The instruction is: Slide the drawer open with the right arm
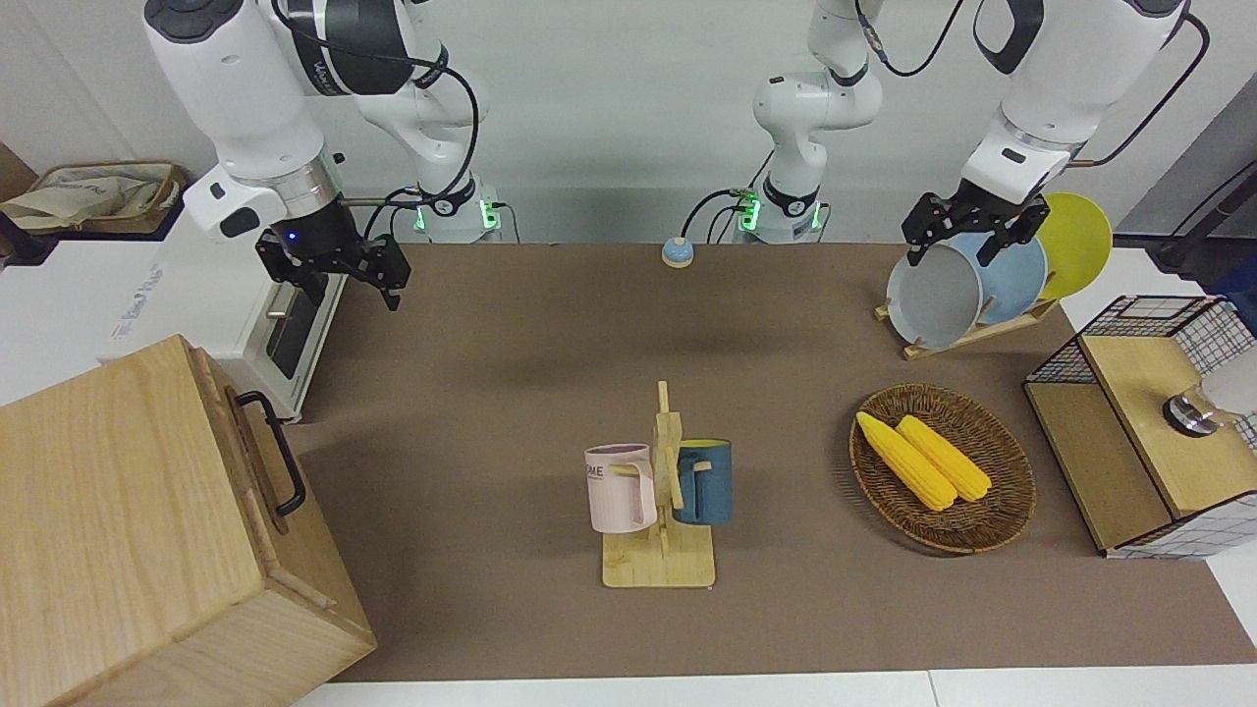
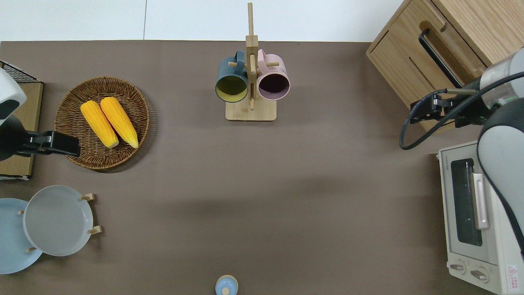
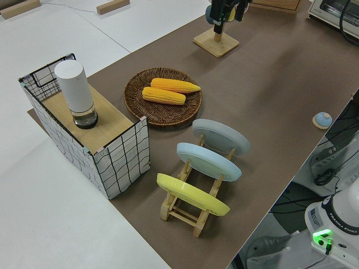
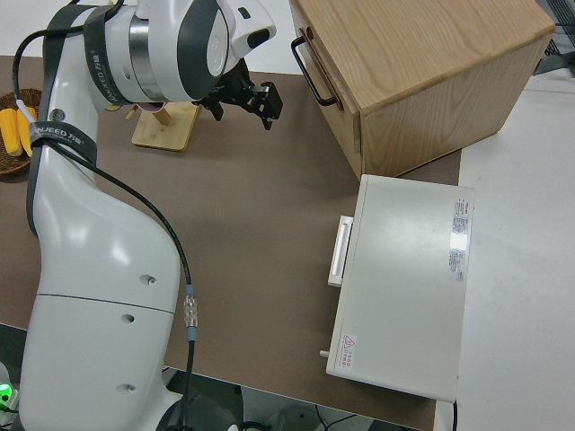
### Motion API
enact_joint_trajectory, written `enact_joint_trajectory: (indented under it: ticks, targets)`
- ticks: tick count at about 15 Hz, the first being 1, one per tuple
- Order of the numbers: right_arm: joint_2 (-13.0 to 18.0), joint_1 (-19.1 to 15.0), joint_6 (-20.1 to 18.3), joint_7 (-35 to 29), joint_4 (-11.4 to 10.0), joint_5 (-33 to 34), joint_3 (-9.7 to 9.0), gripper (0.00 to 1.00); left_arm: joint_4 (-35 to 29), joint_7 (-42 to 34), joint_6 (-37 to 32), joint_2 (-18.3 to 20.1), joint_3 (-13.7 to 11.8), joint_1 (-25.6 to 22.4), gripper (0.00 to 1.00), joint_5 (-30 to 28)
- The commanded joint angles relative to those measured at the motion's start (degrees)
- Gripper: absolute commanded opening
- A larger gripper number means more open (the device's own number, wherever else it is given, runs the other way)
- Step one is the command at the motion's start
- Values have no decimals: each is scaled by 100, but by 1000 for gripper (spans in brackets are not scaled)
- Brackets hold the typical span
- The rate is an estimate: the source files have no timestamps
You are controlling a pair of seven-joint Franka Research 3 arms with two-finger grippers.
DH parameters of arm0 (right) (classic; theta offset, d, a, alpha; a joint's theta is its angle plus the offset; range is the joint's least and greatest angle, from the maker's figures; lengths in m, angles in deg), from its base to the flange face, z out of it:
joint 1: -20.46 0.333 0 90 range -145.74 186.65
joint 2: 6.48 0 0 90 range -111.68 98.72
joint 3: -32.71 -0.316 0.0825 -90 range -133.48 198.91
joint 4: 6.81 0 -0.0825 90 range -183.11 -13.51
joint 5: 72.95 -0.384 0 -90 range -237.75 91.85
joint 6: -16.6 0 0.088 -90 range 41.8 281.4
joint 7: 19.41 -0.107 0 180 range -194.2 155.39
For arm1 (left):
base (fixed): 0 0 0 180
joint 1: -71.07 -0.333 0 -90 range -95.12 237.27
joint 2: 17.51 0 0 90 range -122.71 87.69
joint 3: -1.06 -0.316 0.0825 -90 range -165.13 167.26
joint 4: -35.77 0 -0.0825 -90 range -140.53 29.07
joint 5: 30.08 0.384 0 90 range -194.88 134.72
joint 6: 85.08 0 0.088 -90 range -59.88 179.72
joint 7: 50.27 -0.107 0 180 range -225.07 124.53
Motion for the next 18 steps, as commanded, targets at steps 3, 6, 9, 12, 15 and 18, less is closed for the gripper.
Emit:
enact_joint_trajectory:
  ticks: [3, 6, 9, 12, 15, 18]
  targets:
    - [-13, -68, -81, 111, 31, -46, -34, 983, 149, -56, -113, -65, 39, -31, 993, 98]
    - [-13, -33, -81, 120, 31, -28, -43, 983, 149, -56, -113, -65, 39, -31, 993, 98]
    - [-13, -41, -89, 120, 31, -37, -43, 983, 140, -56, -113, -65, 39, -31, 993, 98]
    - [-4, -94, -98, 128, 31, -72, -52, 983, 140, -56, -113, -65, 39, -31, 993, 98]
    - [31, -94, -247, 146, 31, -37, -61, 983, 140, -56, -113, -65, 39, -31, 993, 98]
    - [40, -68, -248, 146, 31, -37, -70, 983, 149, -56, -113, -65, 39, -31, 993, 98]
